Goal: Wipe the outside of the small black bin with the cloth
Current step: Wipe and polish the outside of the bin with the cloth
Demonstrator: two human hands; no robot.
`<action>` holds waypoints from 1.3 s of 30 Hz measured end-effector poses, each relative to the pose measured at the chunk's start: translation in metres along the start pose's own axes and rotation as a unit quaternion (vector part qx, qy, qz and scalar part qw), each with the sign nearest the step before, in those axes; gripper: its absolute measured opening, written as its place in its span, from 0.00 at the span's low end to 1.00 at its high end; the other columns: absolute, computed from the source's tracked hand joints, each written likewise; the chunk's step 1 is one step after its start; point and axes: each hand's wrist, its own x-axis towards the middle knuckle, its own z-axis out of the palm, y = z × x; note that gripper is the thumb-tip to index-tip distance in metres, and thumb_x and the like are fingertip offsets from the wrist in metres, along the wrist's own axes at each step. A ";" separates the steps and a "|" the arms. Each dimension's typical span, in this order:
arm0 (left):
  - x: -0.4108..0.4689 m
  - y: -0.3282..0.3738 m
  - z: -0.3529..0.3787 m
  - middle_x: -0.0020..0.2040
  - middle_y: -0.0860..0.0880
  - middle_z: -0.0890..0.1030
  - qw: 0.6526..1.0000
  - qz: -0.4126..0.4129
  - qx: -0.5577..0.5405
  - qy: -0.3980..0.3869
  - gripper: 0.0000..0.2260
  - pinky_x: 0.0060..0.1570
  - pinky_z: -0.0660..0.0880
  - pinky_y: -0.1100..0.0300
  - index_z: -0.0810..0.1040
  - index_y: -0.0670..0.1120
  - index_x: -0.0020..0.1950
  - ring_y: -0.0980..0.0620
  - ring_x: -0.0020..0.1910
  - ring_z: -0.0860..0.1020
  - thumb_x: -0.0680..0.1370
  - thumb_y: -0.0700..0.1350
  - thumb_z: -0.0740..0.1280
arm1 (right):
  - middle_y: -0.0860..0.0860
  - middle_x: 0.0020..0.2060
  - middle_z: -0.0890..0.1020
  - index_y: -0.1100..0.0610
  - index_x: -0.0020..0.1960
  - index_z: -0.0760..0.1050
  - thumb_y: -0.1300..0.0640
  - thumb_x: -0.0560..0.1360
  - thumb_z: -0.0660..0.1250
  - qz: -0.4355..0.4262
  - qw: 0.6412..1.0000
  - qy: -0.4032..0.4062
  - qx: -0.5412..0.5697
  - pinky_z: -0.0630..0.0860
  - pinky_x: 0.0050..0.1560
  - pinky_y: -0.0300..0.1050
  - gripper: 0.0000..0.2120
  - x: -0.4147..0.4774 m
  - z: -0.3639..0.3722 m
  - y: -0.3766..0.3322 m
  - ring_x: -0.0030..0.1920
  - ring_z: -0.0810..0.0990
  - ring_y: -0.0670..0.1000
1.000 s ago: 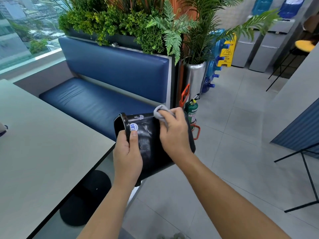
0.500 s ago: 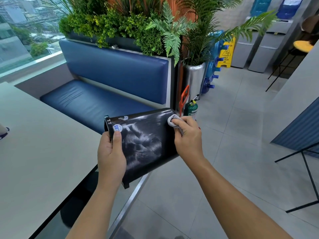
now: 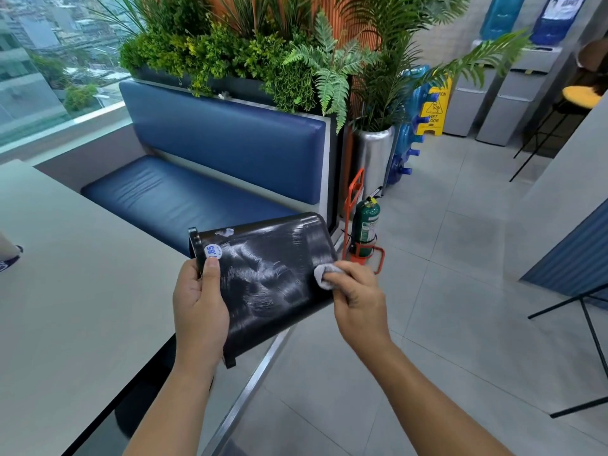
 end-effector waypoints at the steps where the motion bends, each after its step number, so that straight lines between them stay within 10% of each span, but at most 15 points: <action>1: 0.000 0.000 0.001 0.44 0.54 0.82 1.000 -0.002 -0.002 0.004 0.12 0.49 0.76 0.47 0.79 0.52 0.50 0.53 0.44 0.78 0.87 0.56 0.63 | 0.47 0.55 0.83 0.57 0.53 0.86 0.77 0.71 0.71 0.009 1.000 0.003 0.005 0.73 0.60 0.38 0.19 -0.008 0.002 -0.001 0.55 0.79 0.53; 10: 0.001 -0.002 0.023 0.45 0.50 0.83 0.999 -0.027 -0.031 -0.006 0.12 0.58 0.77 0.31 0.80 0.56 0.47 0.49 0.46 0.79 0.85 0.60 0.64 | 0.50 0.55 0.83 0.60 0.50 0.85 0.76 0.73 0.69 -0.122 0.988 -0.054 0.078 0.77 0.57 0.47 0.14 -0.029 0.016 -0.053 0.53 0.78 0.56; 16: 0.003 -0.001 0.018 0.49 0.48 0.84 0.999 -0.023 -0.048 -0.002 0.11 0.59 0.79 0.32 0.82 0.57 0.50 0.48 0.50 0.81 0.86 0.58 0.63 | 0.47 0.53 0.83 0.57 0.53 0.86 0.74 0.73 0.71 0.056 0.998 0.028 0.006 0.70 0.60 0.31 0.16 0.016 -0.003 -0.012 0.53 0.79 0.55; 22: -0.004 0.000 0.038 0.43 0.55 0.82 0.999 0.006 -0.030 0.020 0.11 0.46 0.75 0.60 0.79 0.53 0.49 0.60 0.41 0.79 0.88 0.53 0.62 | 0.52 0.57 0.79 0.58 0.62 0.82 0.66 0.74 0.70 -0.032 0.998 -0.046 0.042 0.73 0.61 0.39 0.17 -0.019 0.025 -0.083 0.52 0.75 0.55; 30: 0.002 -0.010 0.016 0.42 0.58 0.84 0.997 -0.042 -0.049 0.034 0.11 0.51 0.77 0.50 0.82 0.56 0.48 0.56 0.43 0.79 0.87 0.54 0.64 | 0.53 0.53 0.79 0.61 0.61 0.84 0.67 0.77 0.71 0.034 0.999 -0.001 -0.032 0.67 0.59 0.28 0.13 0.020 0.001 -0.019 0.53 0.75 0.50; 39: -0.009 -0.007 0.036 0.42 0.52 0.81 1.000 -0.010 -0.008 0.006 0.13 0.43 0.74 0.61 0.78 0.48 0.48 0.57 0.39 0.78 0.88 0.53 0.63 | 0.54 0.53 0.78 0.61 0.63 0.82 0.68 0.76 0.66 -0.031 0.998 -0.040 0.048 0.75 0.59 0.43 0.16 -0.011 0.044 -0.095 0.53 0.76 0.54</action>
